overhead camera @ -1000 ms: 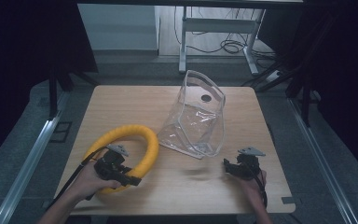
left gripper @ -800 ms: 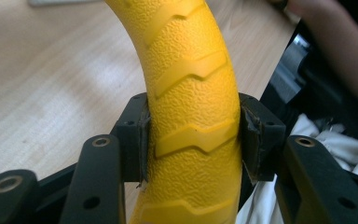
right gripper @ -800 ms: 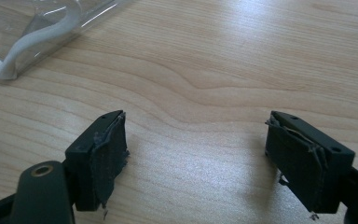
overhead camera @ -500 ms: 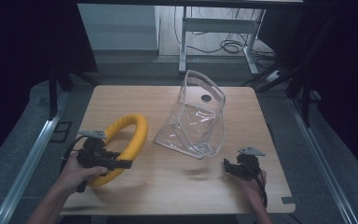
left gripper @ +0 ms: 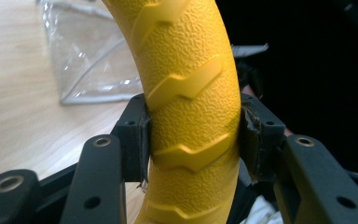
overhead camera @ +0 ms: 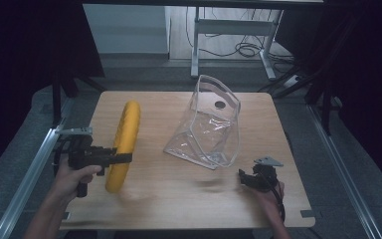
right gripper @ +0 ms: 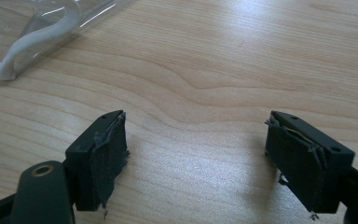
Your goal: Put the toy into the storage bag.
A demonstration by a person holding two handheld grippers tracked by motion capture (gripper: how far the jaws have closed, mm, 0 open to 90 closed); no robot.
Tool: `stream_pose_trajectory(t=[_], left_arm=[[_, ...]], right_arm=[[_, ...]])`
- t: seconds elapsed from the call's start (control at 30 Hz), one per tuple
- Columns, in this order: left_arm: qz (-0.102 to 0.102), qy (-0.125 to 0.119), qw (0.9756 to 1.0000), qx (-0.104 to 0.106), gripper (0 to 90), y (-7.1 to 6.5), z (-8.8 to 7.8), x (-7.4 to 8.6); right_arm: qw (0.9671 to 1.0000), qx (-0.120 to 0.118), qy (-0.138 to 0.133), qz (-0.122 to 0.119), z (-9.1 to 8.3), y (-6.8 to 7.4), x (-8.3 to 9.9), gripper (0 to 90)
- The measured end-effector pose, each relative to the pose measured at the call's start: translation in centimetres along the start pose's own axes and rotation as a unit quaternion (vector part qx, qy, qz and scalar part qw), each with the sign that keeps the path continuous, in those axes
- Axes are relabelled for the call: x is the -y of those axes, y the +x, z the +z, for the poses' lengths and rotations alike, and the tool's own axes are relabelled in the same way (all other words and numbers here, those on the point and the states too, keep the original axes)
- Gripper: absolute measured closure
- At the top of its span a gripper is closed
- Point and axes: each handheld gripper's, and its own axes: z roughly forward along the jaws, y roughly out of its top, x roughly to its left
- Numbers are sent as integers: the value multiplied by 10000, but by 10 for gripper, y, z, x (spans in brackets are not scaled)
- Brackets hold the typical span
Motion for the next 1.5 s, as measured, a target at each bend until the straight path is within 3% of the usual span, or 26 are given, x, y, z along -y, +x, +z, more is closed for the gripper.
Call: stream_pose_trajectory(t=[0.23,0.4,0.8,0.93,1.23,1.27,1.47,1.5], left_arm=[[-116,-463,9986,233,508,-3,0,-10],[-198,-859,9954,377,507,-8,4,-17],[-152,-1303,9907,359,507,-19,16,-32],[-156,-1536,9875,322,507,-25,21,-38],[171,-1942,9808,56,507,-43,42,-54],[204,-2013,9793,85,506,-49,47,-59],[306,-2154,9760,127,506,-60,56,-71],[347,-2229,9742,123,507,-63,60,-75]], right_arm=[[10000,-2,-5,5,0,0,0,210],[10000,-2,-4,-3,0,0,0,210],[10000,1,-4,19,0,0,0,210],[10000,5,1,13,0,0,0,210],[10000,8,0,12,0,0,0,211],[10000,11,2,24,0,0,0,211],[10000,16,0,21,0,0,0,211],[10000,12,2,30,0,0,0,211]])
